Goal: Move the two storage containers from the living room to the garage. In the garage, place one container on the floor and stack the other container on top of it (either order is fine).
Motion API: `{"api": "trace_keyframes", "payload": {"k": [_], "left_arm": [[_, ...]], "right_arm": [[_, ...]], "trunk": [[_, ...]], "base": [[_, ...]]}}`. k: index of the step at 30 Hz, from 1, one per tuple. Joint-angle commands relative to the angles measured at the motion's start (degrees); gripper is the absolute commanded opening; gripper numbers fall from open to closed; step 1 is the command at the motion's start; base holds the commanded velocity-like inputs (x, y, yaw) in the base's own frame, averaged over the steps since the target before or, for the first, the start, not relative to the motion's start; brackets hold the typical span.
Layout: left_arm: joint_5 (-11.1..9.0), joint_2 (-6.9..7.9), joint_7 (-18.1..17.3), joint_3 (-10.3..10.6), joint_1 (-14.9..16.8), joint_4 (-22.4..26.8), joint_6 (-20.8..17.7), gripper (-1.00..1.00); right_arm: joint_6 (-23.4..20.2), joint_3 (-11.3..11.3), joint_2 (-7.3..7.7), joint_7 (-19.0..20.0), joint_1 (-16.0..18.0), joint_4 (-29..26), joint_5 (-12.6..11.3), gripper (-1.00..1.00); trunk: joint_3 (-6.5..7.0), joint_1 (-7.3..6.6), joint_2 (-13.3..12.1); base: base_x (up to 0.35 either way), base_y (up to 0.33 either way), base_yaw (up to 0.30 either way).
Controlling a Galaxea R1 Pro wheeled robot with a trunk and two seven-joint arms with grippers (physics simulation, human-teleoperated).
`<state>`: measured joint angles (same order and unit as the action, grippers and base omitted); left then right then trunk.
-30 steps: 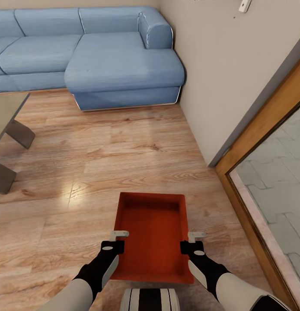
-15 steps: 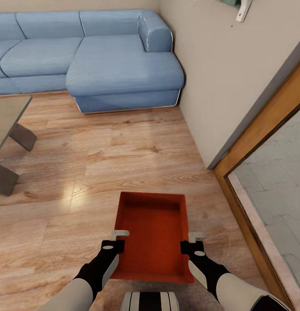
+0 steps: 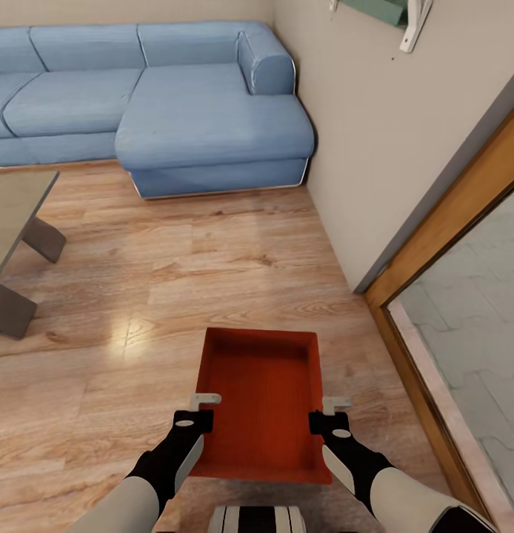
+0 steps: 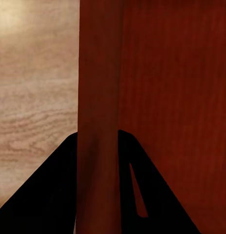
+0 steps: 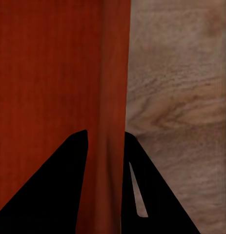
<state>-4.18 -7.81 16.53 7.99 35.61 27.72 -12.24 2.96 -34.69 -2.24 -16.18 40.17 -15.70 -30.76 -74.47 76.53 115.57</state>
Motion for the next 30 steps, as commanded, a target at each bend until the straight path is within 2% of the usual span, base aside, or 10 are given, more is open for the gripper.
{"api": "trace_keyframes", "payload": {"k": [1,30], "left_arm": [[-0.39,0.08,0.87,0.31,-0.02,-0.91,-0.56,-1.0],[-0.39,0.08,0.87,0.36,-0.02,-0.84,-0.51,-1.0]], "right_arm": [[3.33,0.58,0.06,-0.78,0.08,-0.07,0.55,-1.0],[2.92,0.55,0.31,-0.63,0.08,-0.56,0.79,-1.0]], "trunk": [[0.16,-0.23,-0.4],[5.37,-6.6,-12.04]], "base": [[0.0,0.0,0.0],[0.0,0.0,0.0]]}}
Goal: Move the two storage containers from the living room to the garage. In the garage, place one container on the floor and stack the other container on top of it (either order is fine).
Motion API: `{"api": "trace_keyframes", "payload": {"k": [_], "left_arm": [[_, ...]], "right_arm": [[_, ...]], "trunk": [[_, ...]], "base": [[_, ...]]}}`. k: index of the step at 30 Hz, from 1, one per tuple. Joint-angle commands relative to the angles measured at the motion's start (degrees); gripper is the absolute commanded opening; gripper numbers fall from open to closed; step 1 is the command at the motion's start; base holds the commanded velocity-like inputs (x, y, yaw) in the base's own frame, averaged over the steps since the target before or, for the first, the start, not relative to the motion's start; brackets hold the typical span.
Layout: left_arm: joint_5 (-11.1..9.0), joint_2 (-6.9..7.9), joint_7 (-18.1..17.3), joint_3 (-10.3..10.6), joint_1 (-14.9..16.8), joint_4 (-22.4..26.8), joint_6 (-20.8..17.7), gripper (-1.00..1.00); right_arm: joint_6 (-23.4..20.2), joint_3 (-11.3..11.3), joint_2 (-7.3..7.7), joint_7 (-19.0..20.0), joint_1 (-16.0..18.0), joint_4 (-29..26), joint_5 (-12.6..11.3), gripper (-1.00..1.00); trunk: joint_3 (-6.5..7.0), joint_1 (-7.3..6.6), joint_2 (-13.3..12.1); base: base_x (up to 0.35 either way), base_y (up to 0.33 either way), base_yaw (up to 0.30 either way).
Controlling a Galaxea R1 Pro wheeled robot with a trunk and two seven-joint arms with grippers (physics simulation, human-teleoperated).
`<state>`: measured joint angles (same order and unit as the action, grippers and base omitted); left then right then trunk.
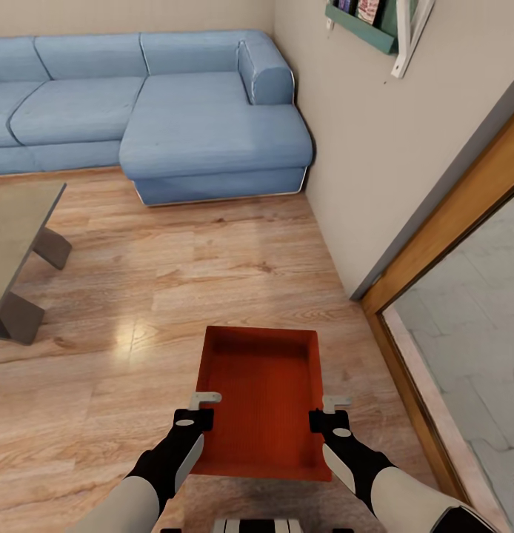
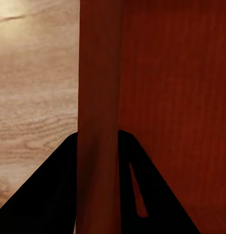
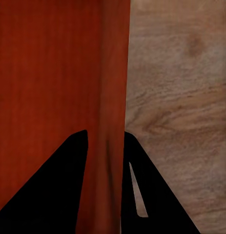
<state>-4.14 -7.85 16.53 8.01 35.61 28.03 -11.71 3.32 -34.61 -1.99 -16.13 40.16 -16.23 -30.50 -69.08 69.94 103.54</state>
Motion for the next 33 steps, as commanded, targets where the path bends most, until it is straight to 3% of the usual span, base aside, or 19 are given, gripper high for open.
{"api": "trace_keyframes", "payload": {"k": [1,33], "left_arm": [[-0.42,0.12,0.87,0.34,-0.01,-1.14,-1.04,-1.0],[-0.51,0.12,0.96,0.26,-0.01,-1.17,-1.04,-1.0]], "right_arm": [[2.56,0.45,0.05,-0.68,0.09,-0.03,0.53,-1.0],[2.22,0.42,0.2,-0.66,0.09,-0.02,0.61,-1.0]], "trunk": [[0.16,-0.23,-0.4],[5.91,-7.26,-13.24]], "base": [[0.0,0.0,0.0],[0.0,0.0,0.0]]}}
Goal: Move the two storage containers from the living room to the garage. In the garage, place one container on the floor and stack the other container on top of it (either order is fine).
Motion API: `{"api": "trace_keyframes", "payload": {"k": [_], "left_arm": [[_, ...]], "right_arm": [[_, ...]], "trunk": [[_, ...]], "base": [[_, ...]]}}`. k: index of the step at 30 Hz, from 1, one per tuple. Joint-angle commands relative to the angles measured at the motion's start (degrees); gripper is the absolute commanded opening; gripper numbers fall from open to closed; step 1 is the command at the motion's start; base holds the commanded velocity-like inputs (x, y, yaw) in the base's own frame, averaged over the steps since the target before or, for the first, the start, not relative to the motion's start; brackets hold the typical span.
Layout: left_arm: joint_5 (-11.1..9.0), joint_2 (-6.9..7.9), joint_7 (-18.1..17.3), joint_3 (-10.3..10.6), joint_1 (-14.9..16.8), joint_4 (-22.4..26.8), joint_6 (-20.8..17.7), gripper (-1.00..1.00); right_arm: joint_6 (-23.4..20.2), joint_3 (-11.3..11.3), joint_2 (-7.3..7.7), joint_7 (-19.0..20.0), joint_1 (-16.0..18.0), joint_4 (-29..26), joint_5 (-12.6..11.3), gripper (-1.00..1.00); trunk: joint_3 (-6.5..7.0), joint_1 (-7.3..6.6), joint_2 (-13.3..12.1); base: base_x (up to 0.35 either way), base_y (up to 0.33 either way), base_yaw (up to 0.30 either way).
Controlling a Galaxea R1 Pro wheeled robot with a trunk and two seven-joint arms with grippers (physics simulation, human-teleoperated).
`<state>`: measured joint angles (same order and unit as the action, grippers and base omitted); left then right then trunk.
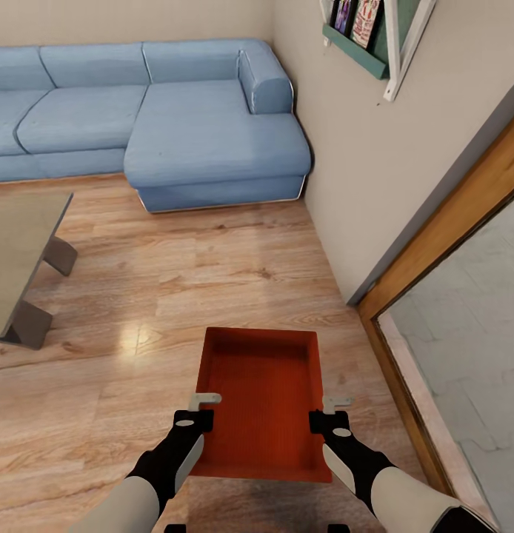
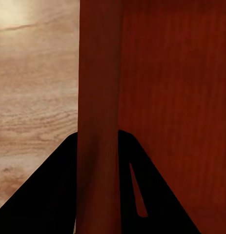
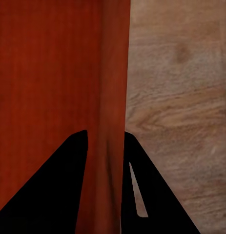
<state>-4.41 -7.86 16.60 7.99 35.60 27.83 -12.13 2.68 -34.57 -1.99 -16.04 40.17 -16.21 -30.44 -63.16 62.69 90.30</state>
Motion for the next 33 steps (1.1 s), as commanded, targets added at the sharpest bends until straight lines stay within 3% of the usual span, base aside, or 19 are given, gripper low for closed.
{"api": "trace_keyframes", "payload": {"k": [1,33], "left_arm": [[-0.25,0.13,0.89,0.27,0.0,-0.96,-0.62,-1.0],[-0.25,0.13,0.8,0.27,0.0,-0.96,-0.62,-1.0]], "right_arm": [[2.86,0.38,0.23,-0.75,0.08,-0.01,0.55,-1.0],[2.97,0.38,0.31,-0.67,0.08,-0.04,0.53,-1.0]], "trunk": [[0.16,-0.23,-0.4],[5.91,-7.26,-13.24]], "base": [[0.0,0.0,0.0],[0.0,0.0,0.0]]}}
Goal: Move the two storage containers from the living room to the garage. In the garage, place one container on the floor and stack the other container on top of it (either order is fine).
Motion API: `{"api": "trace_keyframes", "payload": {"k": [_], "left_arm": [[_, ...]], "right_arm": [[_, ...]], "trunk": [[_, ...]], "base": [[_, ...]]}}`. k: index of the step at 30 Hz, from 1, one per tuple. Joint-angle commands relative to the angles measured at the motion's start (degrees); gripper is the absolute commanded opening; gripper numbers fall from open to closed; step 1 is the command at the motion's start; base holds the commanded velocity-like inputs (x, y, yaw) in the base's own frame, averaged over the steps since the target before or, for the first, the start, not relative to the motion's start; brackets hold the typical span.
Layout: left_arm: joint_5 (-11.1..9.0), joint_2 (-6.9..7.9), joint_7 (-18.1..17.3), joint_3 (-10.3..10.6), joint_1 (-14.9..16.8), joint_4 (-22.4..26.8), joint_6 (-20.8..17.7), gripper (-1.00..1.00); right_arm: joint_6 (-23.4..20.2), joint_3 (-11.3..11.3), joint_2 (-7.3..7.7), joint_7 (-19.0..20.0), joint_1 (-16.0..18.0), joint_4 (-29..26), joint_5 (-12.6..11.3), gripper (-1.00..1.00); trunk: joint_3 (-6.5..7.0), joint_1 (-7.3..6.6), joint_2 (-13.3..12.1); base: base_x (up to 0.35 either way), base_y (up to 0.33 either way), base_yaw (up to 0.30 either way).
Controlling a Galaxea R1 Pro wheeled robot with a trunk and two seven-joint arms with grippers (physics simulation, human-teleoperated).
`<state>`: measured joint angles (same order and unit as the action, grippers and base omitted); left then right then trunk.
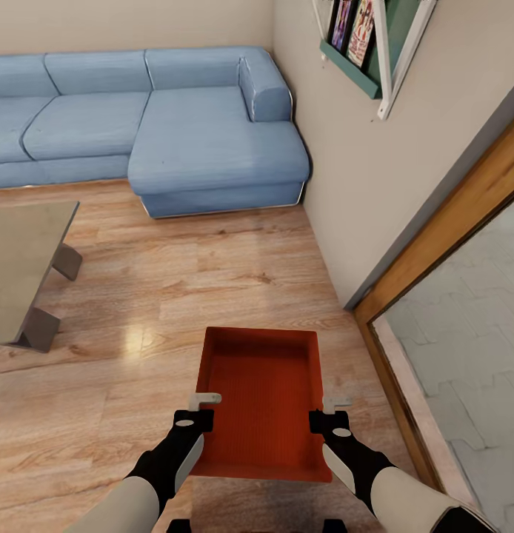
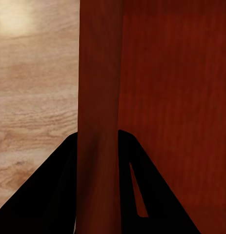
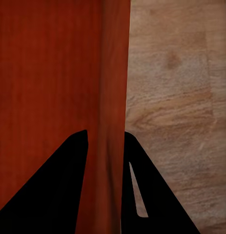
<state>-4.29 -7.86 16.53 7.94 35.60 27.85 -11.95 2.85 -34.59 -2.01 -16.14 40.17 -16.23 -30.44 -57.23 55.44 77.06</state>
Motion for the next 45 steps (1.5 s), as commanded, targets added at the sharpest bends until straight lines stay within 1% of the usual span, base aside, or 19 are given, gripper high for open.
{"api": "trace_keyframes", "payload": {"k": [1,45], "left_arm": [[-0.39,0.12,0.88,0.34,-0.01,-1.0,-0.79,-1.0],[-0.46,0.07,0.34,0.32,-0.01,-0.99,-0.79,-1.0]], "right_arm": [[2.85,0.4,0.33,-0.57,0.09,-0.03,0.53,-1.0],[3.64,0.21,0.4,-0.61,0.09,-0.12,0.73,-1.0]], "trunk": [[0.16,-0.23,-0.4],[8.06,-9.89,-18.04]], "base": [[0.0,0.0,0.0],[0.0,0.0,0.0]]}}
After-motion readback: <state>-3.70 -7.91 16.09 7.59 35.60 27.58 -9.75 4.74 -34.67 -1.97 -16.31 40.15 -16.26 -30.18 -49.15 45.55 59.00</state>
